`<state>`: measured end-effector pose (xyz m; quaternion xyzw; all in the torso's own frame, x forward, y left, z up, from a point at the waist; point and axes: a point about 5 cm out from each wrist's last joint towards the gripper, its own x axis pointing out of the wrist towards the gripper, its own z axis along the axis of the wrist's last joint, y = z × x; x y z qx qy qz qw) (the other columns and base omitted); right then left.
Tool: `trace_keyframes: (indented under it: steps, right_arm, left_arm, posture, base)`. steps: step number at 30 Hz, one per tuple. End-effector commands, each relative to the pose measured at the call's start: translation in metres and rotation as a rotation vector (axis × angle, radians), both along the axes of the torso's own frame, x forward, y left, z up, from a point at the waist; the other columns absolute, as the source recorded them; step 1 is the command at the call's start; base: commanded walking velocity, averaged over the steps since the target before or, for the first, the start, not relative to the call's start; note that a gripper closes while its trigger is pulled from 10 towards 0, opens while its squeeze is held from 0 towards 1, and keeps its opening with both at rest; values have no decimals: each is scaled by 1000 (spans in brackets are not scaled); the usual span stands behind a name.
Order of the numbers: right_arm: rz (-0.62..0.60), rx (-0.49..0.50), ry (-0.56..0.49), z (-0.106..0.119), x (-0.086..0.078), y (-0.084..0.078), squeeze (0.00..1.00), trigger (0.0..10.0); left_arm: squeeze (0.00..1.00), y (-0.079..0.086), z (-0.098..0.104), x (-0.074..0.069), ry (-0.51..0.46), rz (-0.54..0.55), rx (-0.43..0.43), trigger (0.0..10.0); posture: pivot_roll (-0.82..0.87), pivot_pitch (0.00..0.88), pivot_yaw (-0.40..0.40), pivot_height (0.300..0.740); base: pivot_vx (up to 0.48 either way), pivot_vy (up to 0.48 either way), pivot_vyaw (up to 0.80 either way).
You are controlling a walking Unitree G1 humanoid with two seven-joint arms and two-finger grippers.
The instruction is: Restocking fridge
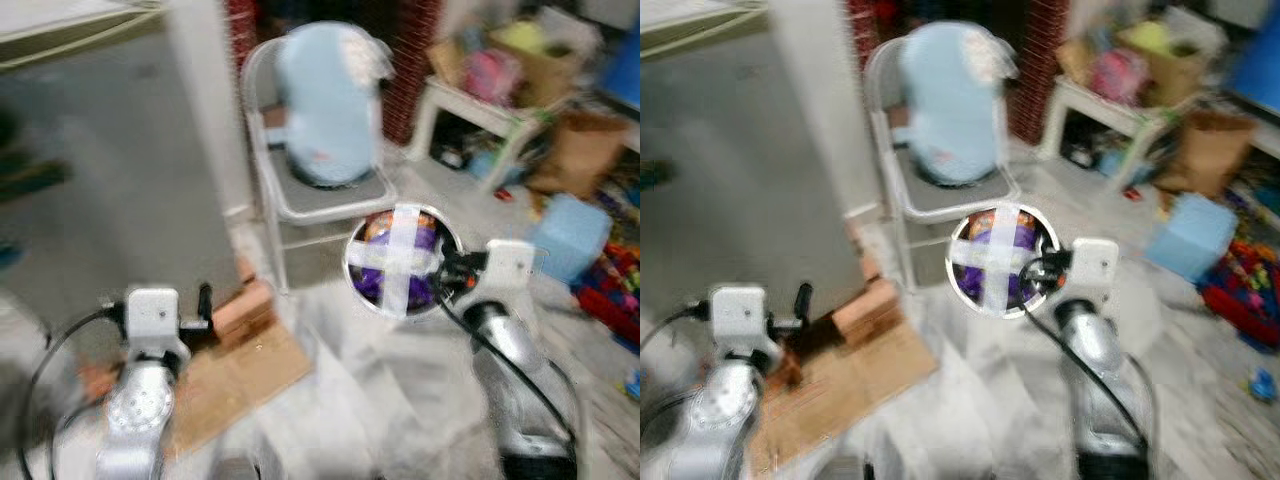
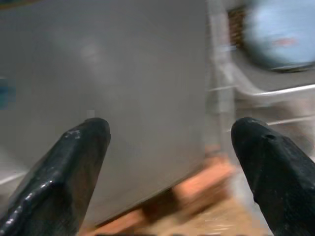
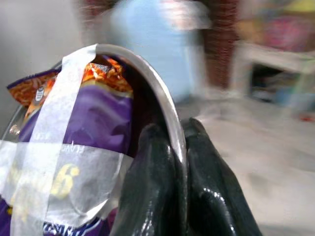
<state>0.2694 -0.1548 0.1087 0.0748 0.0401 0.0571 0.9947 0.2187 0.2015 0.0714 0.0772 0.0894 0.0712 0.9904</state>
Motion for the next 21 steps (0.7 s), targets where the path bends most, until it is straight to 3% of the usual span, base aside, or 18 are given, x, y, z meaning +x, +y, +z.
trace_keyframes:
  steps: [1,14,21]
  right_arm:
    - [-23,-16,-30,7,1,-9,0,10000]
    - [-51,13,-13,5,4,-13,0,10000]
    - [-54,12,-6,4,5,-13,0,10000]
  left_arm:
    - [0,-6,1,1,-4,-16,-11,10000]
    - [0,-8,1,3,-11,-34,-44,10000]
    - [0,-8,2,4,-21,-30,-46,10000]
  posture:
    - [-12,55,-40,740]
    - [-11,56,-42,740]
    - [-8,56,-46,740]
  base:
    - [0,469,800]
    - [0,478,0]
    - [0,480,-711]
